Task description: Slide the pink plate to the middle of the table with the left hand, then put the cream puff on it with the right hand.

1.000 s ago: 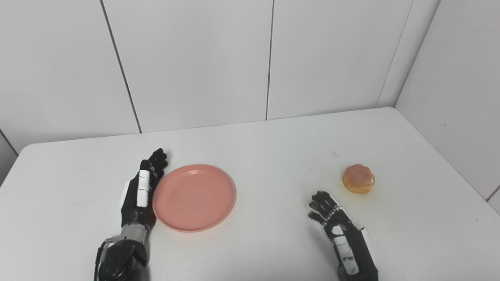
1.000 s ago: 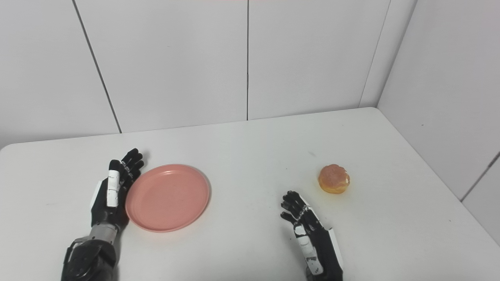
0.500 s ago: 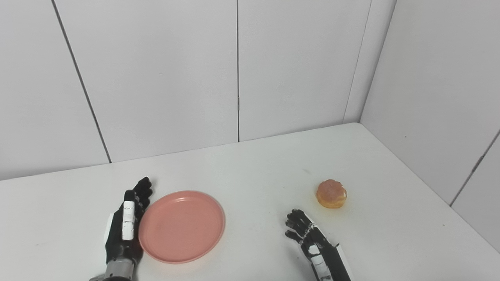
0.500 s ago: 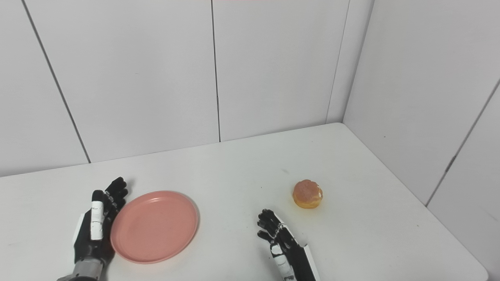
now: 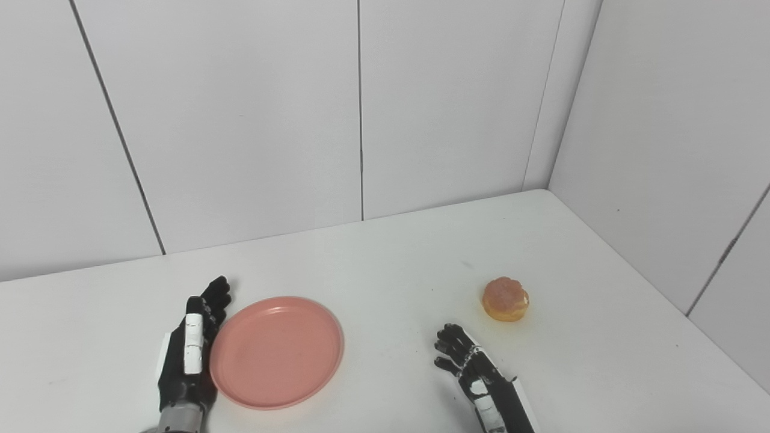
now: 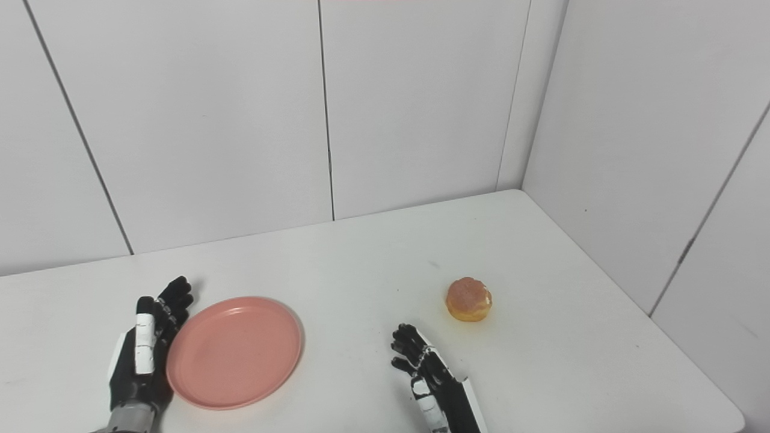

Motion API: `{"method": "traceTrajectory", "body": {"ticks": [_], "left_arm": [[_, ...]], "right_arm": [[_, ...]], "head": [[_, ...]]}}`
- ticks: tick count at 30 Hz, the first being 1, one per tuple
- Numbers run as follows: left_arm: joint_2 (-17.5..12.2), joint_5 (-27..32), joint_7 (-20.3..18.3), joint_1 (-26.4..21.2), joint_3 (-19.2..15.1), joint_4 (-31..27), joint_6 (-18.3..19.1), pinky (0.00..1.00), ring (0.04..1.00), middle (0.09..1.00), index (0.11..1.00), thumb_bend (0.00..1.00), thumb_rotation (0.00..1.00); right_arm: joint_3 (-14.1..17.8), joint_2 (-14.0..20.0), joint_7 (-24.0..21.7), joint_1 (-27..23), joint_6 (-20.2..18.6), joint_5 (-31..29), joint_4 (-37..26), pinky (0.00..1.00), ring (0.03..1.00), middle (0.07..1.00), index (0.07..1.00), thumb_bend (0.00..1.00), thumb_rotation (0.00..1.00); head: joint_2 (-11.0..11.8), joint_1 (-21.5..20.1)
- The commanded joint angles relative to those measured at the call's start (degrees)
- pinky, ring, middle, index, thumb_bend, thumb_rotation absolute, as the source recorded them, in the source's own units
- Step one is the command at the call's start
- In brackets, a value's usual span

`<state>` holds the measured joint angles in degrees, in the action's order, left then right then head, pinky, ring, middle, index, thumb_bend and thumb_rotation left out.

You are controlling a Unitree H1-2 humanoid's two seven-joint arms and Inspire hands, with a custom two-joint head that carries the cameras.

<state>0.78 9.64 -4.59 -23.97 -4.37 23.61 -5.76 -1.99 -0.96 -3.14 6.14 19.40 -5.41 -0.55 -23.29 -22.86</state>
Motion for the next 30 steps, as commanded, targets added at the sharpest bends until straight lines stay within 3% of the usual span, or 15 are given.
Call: {"method": "traceTrajectory", "body": {"ticks": [1, 5, 9, 12, 15, 24, 30], "left_arm": [[0.6, -0.3, 0.2, -0.3, 0.5, 0.5, 0.4, 0.99, 0.929, 0.893, 0.795, 0.96, 0.91], [0.2, -0.3, -0.3, -0.9, 0.6, 1.2, -0.1, 0.98, 0.929, 0.892, 0.789, 1.0, 0.91], [0.4, -0.1, 0.1, -1.5, 0.6, 1.1, 0.4, 0.99, 0.919, 0.877, 0.787, 1.0, 0.9], [0.5, -0.3, 0.3, -2.1, 0.7, 1.4, 0.4, 1.0, 0.917, 0.873, 0.788, 1.0, 0.91], [0.7, -0.4, 0.6, -2.5, 0.8, 1.4, 0.9, 1.0, 0.914, 0.878, 0.794, 0.97, 0.93], [0.7, 0.2, -0.2, -3.0, 0.5, 3.4, -0.1, 1.0, 0.92, 0.881, 0.803, 0.96, 0.93], [0.5, 0.2, -0.2, -3.1, 0.4, 4.4, -0.5, 1.0, 0.919, 0.876, 0.811, 0.98, 0.91]], "right_arm": [[-3.2, -3.1, -0.7, -0.9, -2.9, 1.5, 8.5, 0.85, 0.878, 0.88, 0.872, 0.81, 0.89], [-2.8, -2.5, 1.4, -0.4, -2.3, 6.4, 5.9, 0.81, 0.861, 0.873, 0.872, 0.79, 0.85], [-2.4, -1.8, 4.7, 0.3, -6.6, 14.8, -1.7, 0.7, 0.789, 0.813, 0.851, 0.82, 0.82], [-2.0, -0.7, 6.6, 0.1, -9.1, 24.0, -8.6, 0.68, 0.75, 0.78, 0.841, 0.8, 0.82], [-1.4, 0.0, 7.2, -0.9, -12.2, 29.3, -13.4, 0.63, 0.715, 0.765, 0.822, 0.81, 0.74], [0.5, 5.6, 7.5, -6.2, -18.9, 51.9, -24.5, 0.58, 0.688, 0.766, 0.807, 0.9, 0.66], [2.6, 8.3, 3.3, -9.6, -23.2, 60.5, -30.5, 0.59, 0.717, 0.792, 0.811, 0.96, 0.59]], "head": [[-0.4, 0.1], [-1.9, 0.7], [-3.5, 1.3], [-4.6, 1.4], [-4.9, 0.7], [-4.2, -0.3], [-4.1, -0.2]]}}
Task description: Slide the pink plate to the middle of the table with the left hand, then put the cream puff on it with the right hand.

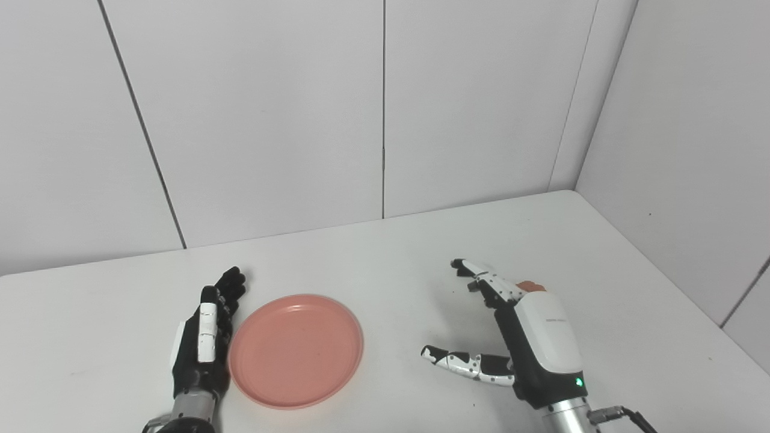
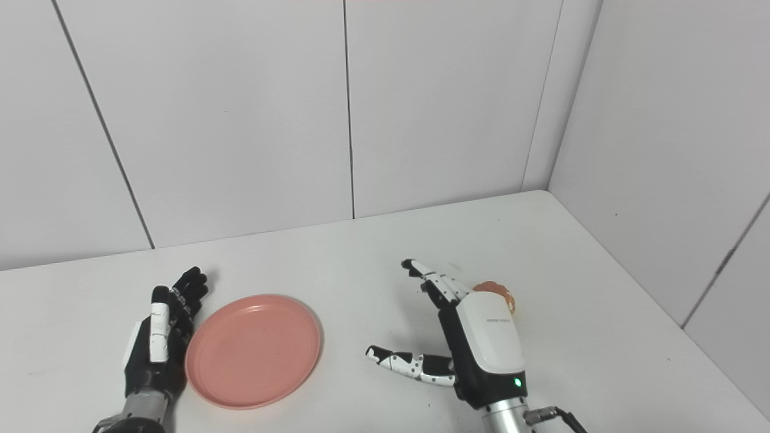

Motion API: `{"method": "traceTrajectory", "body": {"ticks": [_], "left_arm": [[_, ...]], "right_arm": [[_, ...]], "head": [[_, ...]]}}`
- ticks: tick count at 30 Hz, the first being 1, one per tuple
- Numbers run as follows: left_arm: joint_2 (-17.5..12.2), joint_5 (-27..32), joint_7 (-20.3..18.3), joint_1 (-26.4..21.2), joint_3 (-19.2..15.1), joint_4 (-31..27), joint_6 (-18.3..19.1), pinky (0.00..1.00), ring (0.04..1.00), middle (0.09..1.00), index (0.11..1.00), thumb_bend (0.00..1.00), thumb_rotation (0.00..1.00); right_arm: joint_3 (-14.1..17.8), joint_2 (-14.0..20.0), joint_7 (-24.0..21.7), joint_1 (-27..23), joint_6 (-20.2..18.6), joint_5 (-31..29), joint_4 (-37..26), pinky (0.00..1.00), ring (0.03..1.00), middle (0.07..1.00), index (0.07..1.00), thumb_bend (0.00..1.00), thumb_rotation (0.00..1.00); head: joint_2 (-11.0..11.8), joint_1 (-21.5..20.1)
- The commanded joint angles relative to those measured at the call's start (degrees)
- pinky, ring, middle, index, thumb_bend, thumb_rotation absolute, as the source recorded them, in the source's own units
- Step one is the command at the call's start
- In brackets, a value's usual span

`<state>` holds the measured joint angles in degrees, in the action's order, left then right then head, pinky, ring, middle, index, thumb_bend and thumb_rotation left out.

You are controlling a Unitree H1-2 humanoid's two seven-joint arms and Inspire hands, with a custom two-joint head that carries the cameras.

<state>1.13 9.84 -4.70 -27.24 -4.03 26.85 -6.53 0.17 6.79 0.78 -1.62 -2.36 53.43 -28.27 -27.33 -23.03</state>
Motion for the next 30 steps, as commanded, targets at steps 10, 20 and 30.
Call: {"method": "traceTrajectory", "body": {"ticks": [10, 20, 30], "left_arm": [[0.2, 0.0, -0.4, 0.1, 0.3, 1.9, -0.2, 1.0, 0.915, 0.884, 0.827, 0.95, 0.92], [-0.1, -0.6, -0.4, 0.2, 0.7, 1.6, -0.4, 1.0, 0.91, 0.881, 0.825, 0.96, 0.92], [-0.1, -0.4, -0.6, 0.3, 0.9, 1.0, 0.4, 1.0, 0.91, 0.883, 0.832, 0.97, 0.91]], "right_arm": [[3.9, 5.2, -12.5, -8.2, -6.9, 5.8, -6.7, 0.65, 0.765, 0.824, 0.802, 0.99, 0.56], [6.7, 13.0, -17.8, -12.9, -7.2, 4.5, -1.6, 0.62, 0.76, 0.806, 0.786, 1.0, 0.53], [6.9, 18.5, -20.0, -14.3, -9.4, 1.7, 7.5, 0.74, 0.794, 0.799, 0.773, 1.0, 0.47]], "head": [[0.3, 0.1], [0.3, 0.3], [0.3, 0.1]]}}
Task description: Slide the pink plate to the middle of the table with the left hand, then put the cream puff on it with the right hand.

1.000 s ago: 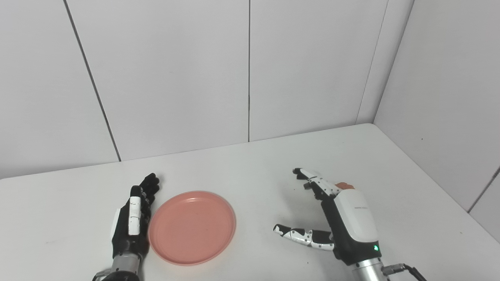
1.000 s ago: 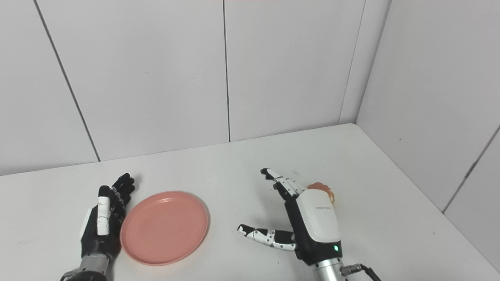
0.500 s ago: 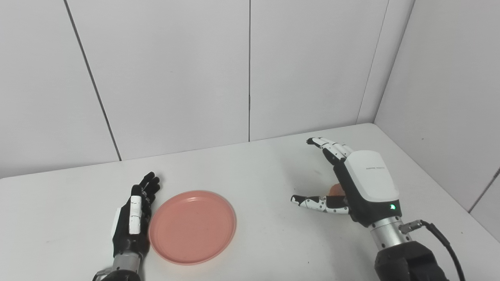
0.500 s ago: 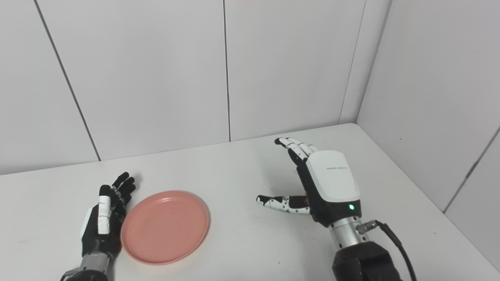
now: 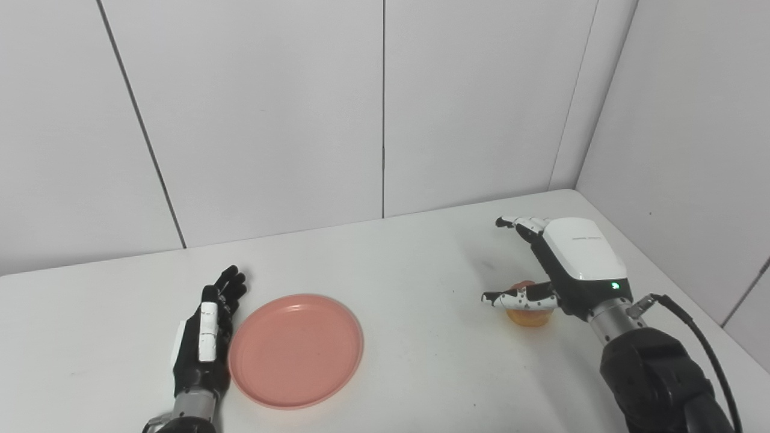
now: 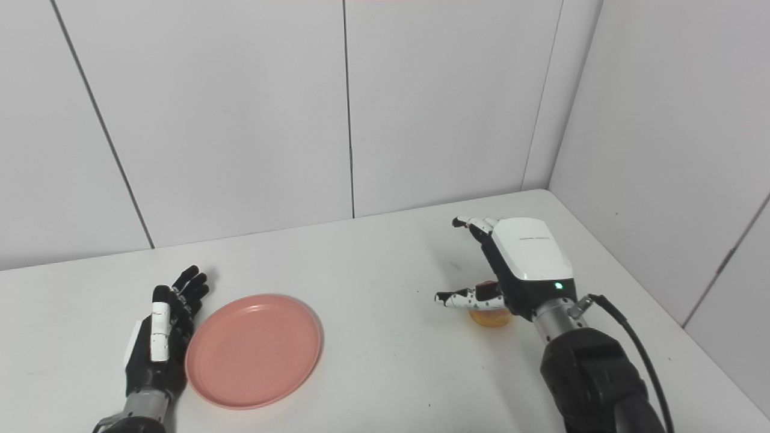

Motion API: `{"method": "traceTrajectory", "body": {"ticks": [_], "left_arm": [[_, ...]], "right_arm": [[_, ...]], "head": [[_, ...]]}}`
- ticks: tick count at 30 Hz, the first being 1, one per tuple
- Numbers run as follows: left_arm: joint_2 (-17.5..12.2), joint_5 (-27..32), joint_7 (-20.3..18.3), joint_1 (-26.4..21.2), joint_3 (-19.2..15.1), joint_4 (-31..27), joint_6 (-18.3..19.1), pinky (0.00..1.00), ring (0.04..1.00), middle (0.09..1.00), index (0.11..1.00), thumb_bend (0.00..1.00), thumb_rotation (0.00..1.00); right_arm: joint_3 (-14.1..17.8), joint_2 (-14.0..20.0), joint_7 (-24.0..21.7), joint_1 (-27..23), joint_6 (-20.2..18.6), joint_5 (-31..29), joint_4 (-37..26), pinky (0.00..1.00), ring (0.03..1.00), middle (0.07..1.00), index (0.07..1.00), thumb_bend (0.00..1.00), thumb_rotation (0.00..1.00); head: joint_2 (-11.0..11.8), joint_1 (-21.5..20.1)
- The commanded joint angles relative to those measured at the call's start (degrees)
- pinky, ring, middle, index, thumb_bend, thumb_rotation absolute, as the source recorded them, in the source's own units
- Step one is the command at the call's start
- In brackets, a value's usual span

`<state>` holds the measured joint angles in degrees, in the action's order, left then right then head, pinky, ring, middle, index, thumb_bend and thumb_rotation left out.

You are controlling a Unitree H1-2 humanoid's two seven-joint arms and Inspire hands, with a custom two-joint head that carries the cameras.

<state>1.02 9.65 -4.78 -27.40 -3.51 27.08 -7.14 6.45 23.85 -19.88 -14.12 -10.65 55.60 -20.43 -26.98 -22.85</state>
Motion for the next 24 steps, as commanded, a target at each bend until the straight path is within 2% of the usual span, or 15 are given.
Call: {"method": "traceTrajectory", "body": {"ticks": [1, 5, 12, 18, 24], "left_arm": [[0.0, -0.2, -0.5, 0.4, 0.5, 0.8, 1.0, 1.0, 0.91, 0.883, 0.833, 0.96, 0.91], [-0.3, -0.6, -0.6, 0.4, 0.7, 0.9, 1.0, 0.99, 0.907, 0.882, 0.834, 0.95, 0.92], [-0.4, -0.3, -0.6, 0.6, 0.5, 0.6, 1.6, 0.99, 0.899, 0.875, 0.826, 0.96, 0.91], [-0.3, -0.2, -0.9, 0.7, 0.7, 0.8, 1.6, 1.0, 0.904, 0.88, 0.836, 0.96, 0.91], [-0.3, -0.5, -1.0, 0.9, 0.8, 1.0, 1.1, 1.0, 0.899, 0.878, 0.836, 0.94, 0.92]], "right_arm": [[0.5, 1.6, 0.8, -1.7, -1.4, -0.6, 0.3, 0.73, 0.796, 0.803, 0.774, 1.0, 0.45], [0.4, 1.7, -0.7, -1.8, -4.3, -0.9, 2.3, 0.69, 0.81, 0.823, 0.78, 0.99, 0.37], [-0.5, 2.5, -0.7, -1.7, -7.4, -1.6, 5.9, 0.62, 0.794, 0.825, 0.782, 0.98, 0.31], [-0.1, 2.4, 6.3, -1.5, -4.9, -5.6, 11.4, 0.59, 0.761, 0.804, 0.766, 1.0, 0.23], [-1.4, 3.4, 9.6, -2.2, -4.8, -7.7, 14.0, 0.6, 0.778, 0.828, 0.79, 1.0, 0.13]], "head": [[-0.1, 0.0], [-0.1, 0.0], [0.0, 0.0], [0.2, 0.2], [0.4, 0.3]]}}
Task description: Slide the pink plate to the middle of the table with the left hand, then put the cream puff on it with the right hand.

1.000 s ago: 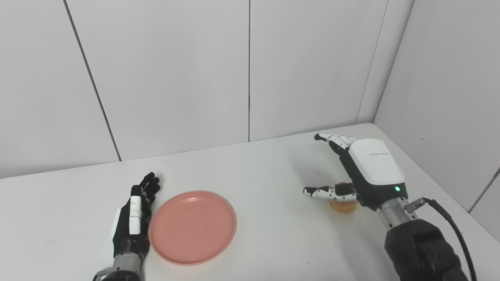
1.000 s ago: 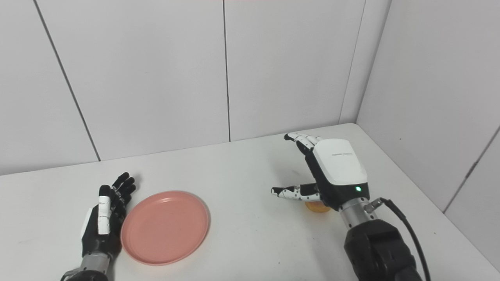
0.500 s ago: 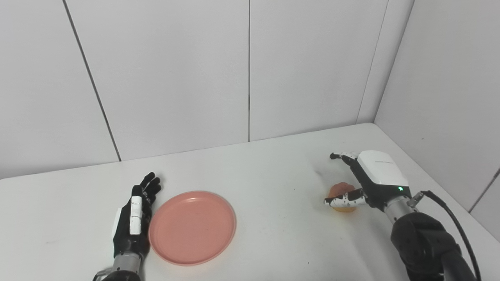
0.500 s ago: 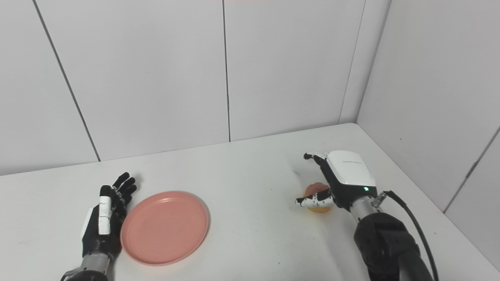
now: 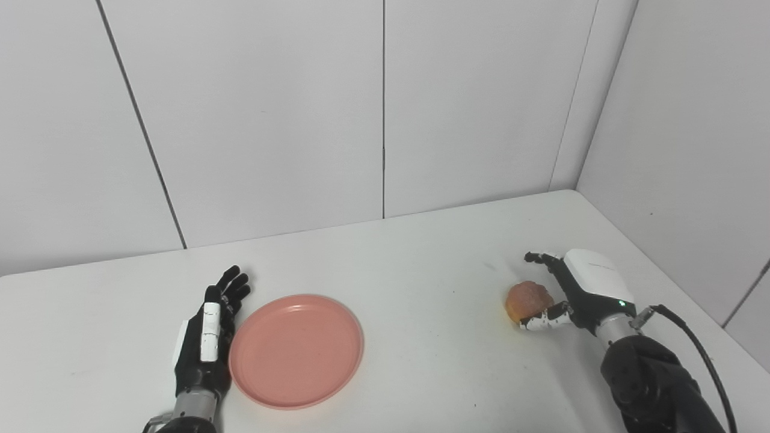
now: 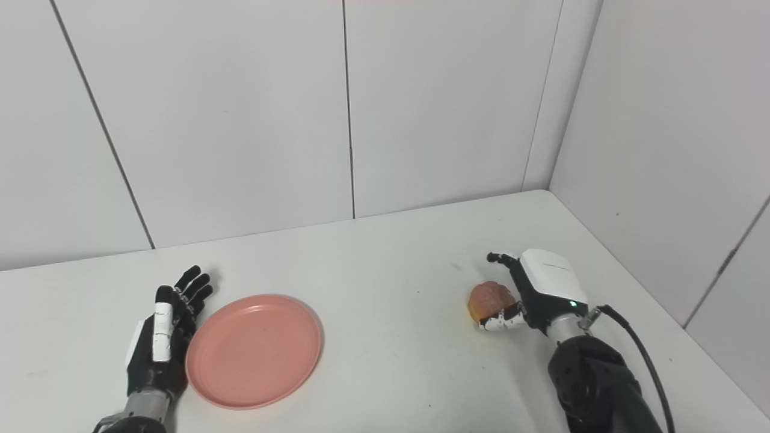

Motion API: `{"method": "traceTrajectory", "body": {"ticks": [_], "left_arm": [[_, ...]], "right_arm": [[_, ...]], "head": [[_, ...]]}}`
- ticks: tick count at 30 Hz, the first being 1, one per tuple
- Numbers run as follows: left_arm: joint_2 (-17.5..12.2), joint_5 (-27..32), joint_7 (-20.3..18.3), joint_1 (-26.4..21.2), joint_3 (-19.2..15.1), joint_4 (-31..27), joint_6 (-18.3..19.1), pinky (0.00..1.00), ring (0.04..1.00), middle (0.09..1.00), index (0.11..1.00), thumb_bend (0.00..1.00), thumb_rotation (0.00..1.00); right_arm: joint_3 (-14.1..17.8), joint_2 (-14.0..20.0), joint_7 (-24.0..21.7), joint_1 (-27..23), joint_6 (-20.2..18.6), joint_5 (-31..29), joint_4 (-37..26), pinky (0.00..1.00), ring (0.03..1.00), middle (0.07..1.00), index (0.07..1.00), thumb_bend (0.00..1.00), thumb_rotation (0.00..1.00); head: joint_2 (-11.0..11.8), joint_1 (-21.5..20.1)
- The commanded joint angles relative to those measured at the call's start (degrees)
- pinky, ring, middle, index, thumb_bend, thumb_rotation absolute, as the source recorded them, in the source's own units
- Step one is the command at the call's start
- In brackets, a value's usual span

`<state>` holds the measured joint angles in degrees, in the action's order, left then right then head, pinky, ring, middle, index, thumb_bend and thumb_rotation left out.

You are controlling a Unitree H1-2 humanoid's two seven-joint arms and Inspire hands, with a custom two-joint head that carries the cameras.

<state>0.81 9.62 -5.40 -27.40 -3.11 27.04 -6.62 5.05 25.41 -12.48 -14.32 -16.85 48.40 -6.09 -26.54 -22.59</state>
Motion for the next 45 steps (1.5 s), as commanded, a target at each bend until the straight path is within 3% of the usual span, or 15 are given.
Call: {"method": "traceTrajectory", "body": {"ticks": [1, 23, 33, 41, 45], "left_arm": [[-0.1, -0.4, -0.4, 0.9, 0.4, 1.1, 0.5, 1.0, 0.9, 0.878, 0.836, 0.94, 0.92], [0.2, -0.8, -0.1, 1.8, 0.6, 0.5, 0.3, 0.99, 0.898, 0.882, 0.832, 0.93, 0.92], [0.3, -1.0, -0.2, 1.8, 0.5, -0.3, 1.1, 0.98, 0.894, 0.881, 0.827, 0.92, 0.93], [0.3, -1.4, -0.2, 2.3, 0.8, -0.7, 1.3, 0.97, 0.889, 0.883, 0.831, 0.91, 0.93], [0.3, -1.2, -0.1, 2.3, 0.7, -0.9, 1.7, 0.96, 0.887, 0.882, 0.828, 0.93, 0.93]], "right_arm": [[-0.2, 2.0, 2.5, -2.1, 1.2, -0.6, -0.1, 0.6, 0.78, 0.831, 0.792, 1.0, 0.13], [-5.1, 6.0, -0.3, -3.3, -0.7, -2.9, 0.1, 0.6, 0.77, 0.829, 0.792, 1.0, 0.12], [-7.4, 7.7, -6.2, -4.1, -5.5, -0.7, -0.5, 0.61, 0.785, 0.824, 0.774, 1.0, 0.14], [-6.7, 6.3, 2.2, -4.1, -2.4, -2.0, 2.3, 0.58, 0.692, 0.753, 0.724, 0.97, 0.12], [-7.4, 6.3, 3.6, -4.3, -2.5, -2.4, 2.9, 0.58, 0.683, 0.75, 0.721, 0.95, 0.1]], "head": [[0.0, 0.0], [-0.2, 1.3], [-0.4, 1.2], [-0.6, 1.3], [-0.5, 1.4]]}}
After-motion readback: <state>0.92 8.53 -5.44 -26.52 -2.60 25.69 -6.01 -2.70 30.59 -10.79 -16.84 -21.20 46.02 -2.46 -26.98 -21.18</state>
